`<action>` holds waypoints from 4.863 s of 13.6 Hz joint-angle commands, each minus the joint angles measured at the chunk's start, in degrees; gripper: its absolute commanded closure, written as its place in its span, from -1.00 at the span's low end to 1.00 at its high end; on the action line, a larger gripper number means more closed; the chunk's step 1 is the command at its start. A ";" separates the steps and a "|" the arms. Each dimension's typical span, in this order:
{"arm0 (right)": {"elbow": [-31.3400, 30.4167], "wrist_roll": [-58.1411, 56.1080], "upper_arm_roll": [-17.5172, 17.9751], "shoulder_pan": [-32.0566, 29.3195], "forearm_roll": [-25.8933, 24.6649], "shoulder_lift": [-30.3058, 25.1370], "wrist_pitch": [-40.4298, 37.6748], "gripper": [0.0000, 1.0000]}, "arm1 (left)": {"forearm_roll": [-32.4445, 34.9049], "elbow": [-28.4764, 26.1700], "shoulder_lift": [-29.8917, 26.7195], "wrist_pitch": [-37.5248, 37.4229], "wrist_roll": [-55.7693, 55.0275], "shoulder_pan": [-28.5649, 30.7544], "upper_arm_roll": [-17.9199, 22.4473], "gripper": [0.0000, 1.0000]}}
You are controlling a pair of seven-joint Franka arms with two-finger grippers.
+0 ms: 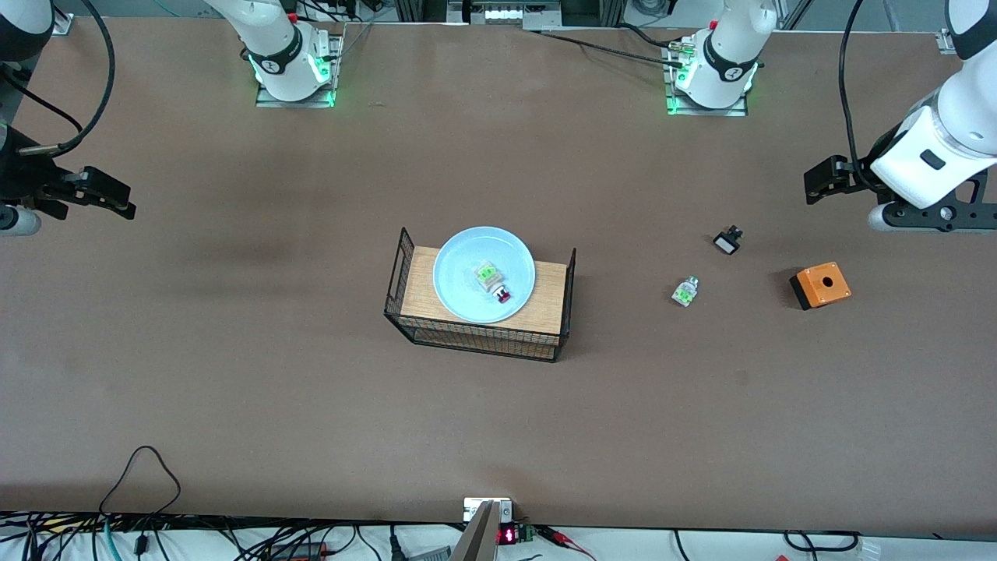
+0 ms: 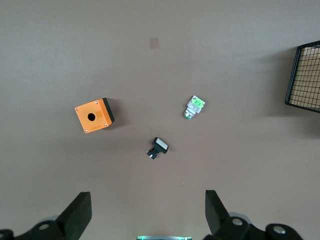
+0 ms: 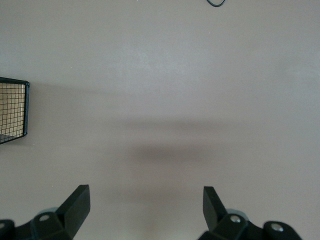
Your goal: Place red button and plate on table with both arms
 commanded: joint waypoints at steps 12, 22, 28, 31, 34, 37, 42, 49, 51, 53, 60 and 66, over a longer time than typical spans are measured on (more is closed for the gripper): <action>-0.12 0.56 0.06 0.19 -0.93 -0.33 -0.53 -1.00 | -1.44 0.81 0.99 -2.49 0.90 -1.02 -1.24 -1.00; -0.12 0.47 0.06 0.28 -0.84 -0.33 -0.62 -1.00 | -9.43 18.72 16.79 1.17 -27.02 -16.20 -7.40 -1.00; -0.12 0.47 0.06 0.10 -0.84 -0.16 -0.62 -1.00 | -5.66 19.27 25.32 17.34 -37.32 -28.25 -6.79 -1.00; -0.21 0.56 -0.03 0.10 -0.84 -0.15 -0.62 -1.00 | -1.80 19.88 30.07 23.76 -49.33 -32.21 -5.56 -1.00; -0.21 0.56 -0.03 0.01 -0.76 0.20 -0.71 -1.00 | -1.52 25.05 36.13 26.76 -57.78 -32.22 -5.56 -1.00; -0.03 0.64 -0.20 -0.42 -0.41 0.37 -0.62 -1.00 | 0.75 25.25 39.31 30.29 -65.70 -35.11 -3.81 -1.00; -0.03 0.38 -0.38 -0.60 -0.14 0.64 -0.62 -1.00 | 2.25 24.81 41.07 30.29 -65.37 -35.12 -3.80 -0.69; 0.06 0.47 -0.38 -0.25 -0.14 1.16 -0.53 -1.00 | 2.08 23.14 41.60 30.37 -65.28 -35.12 -3.89 0.26; 0.06 0.47 -0.38 -0.07 -0.14 1.25 -0.53 -1.00 | 2.08 23.22 41.25 30.29 -65.28 -34.77 -3.89 0.60; 0.14 0.47 -0.29 -0.07 -0.14 1.43 -0.53 -1.00 | 1.90 23.66 39.76 29.32 -65.54 -34.42 -3.89 0.70; 0.14 1.25 0.15 0.36 0.30 0.38 -0.80 -1.00 | 2.17 23.49 27.64 10.98 -53.56 -29.86 -4.33 0.70; 0.85 13.61 1.82 12.64 5.40 0.90 -0.45 -1.00 | 2.25 19.38 25.78 -0.22 -16.74 -12.92 -4.24 0.69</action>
